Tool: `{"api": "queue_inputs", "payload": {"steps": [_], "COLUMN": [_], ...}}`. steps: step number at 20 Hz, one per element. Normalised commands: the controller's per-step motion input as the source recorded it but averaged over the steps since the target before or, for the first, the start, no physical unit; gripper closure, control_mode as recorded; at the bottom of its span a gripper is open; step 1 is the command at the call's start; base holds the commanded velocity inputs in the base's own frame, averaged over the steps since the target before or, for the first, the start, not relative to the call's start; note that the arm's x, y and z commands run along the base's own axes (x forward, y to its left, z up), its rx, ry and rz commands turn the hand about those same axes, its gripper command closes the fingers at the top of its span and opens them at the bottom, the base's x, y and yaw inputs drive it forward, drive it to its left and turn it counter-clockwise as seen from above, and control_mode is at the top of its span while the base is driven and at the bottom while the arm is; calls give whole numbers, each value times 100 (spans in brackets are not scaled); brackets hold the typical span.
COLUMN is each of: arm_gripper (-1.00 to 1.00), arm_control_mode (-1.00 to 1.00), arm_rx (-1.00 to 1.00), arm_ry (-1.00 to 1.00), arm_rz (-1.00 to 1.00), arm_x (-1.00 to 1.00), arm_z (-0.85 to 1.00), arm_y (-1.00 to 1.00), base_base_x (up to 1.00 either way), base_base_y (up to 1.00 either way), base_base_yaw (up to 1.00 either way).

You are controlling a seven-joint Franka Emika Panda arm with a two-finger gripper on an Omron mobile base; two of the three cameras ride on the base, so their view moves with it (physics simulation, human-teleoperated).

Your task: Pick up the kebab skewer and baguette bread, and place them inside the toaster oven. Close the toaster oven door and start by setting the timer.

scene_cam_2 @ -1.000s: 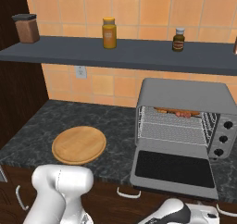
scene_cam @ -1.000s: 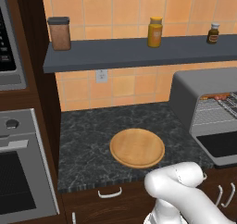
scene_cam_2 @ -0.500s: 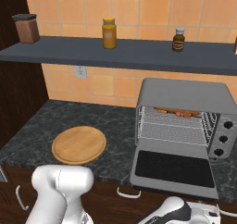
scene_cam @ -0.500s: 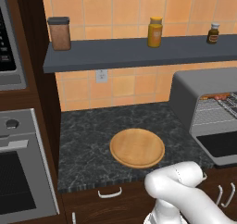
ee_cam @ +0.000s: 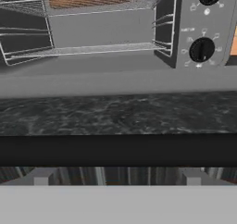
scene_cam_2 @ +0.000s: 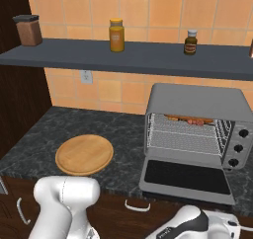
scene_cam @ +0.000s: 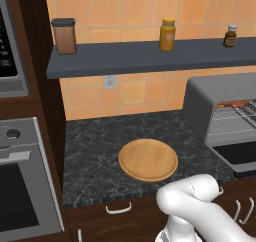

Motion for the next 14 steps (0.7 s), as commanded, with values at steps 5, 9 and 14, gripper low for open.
{"api": "queue_inputs", "payload": {"steps": [5, 9, 14], "arm_gripper": [-100, -100, -100], "arm_control_mode": [-100, -100, -100], "arm_rx": [1, 1, 1], "arm_ry": [0, 0, 0], "arm_rz": [0, -1, -1], "arm_x": [26, 31, 28], "arm_z": [33, 31, 28], "arm_y": [0, 0, 0], "base_base_x": [0, 0, 0], "base_base_y": [0, 0, 0], "base_base_yaw": [0, 0, 0]}}
